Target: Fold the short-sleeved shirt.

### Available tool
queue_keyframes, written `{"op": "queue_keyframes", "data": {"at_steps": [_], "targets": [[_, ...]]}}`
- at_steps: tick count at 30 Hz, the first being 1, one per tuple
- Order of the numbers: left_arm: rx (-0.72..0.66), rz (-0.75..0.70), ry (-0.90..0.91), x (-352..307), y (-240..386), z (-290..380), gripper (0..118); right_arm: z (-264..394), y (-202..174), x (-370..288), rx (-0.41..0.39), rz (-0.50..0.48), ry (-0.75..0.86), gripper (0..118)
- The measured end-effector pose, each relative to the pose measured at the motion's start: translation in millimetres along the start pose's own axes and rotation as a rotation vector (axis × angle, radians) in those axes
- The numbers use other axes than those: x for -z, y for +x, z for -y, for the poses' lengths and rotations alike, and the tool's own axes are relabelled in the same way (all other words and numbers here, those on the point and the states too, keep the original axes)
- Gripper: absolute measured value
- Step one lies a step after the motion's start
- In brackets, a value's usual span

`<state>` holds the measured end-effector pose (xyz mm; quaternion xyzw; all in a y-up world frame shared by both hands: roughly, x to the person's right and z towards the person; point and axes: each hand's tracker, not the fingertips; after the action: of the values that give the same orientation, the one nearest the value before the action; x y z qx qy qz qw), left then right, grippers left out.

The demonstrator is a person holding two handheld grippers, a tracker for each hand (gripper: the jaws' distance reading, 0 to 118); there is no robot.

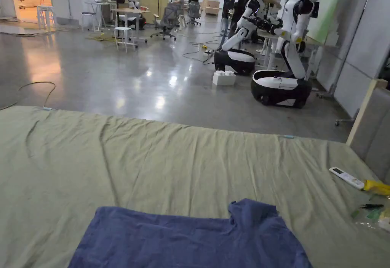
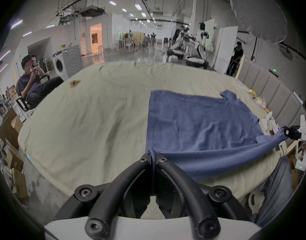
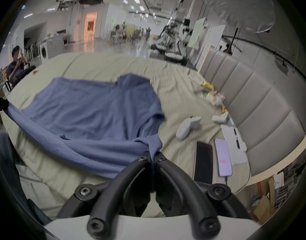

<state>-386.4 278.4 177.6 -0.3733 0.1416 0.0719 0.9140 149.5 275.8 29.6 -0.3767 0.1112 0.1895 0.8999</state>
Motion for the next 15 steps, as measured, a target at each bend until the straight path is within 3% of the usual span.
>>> {"op": "queue_keyframes", "data": {"at_steps": [6,11,13,15], "targets": [[0.059,-0.034,-0.149,8,13,5,4,14,-7,26,-0.059,-0.013,-0.183,4],[-0.009,-0.007,-0.232,18,12,11,4,16,-12,36,-0.039,-0.010,-0.230,5],[0.014,-0.024,-0.281,23,15,15,5,14,-19,32,-0.032,0.001,-0.242,14],[0.029,-0.035,-0.291,25,16,17,9,13,-21,32,-0.025,0.015,-0.251,33]]}}
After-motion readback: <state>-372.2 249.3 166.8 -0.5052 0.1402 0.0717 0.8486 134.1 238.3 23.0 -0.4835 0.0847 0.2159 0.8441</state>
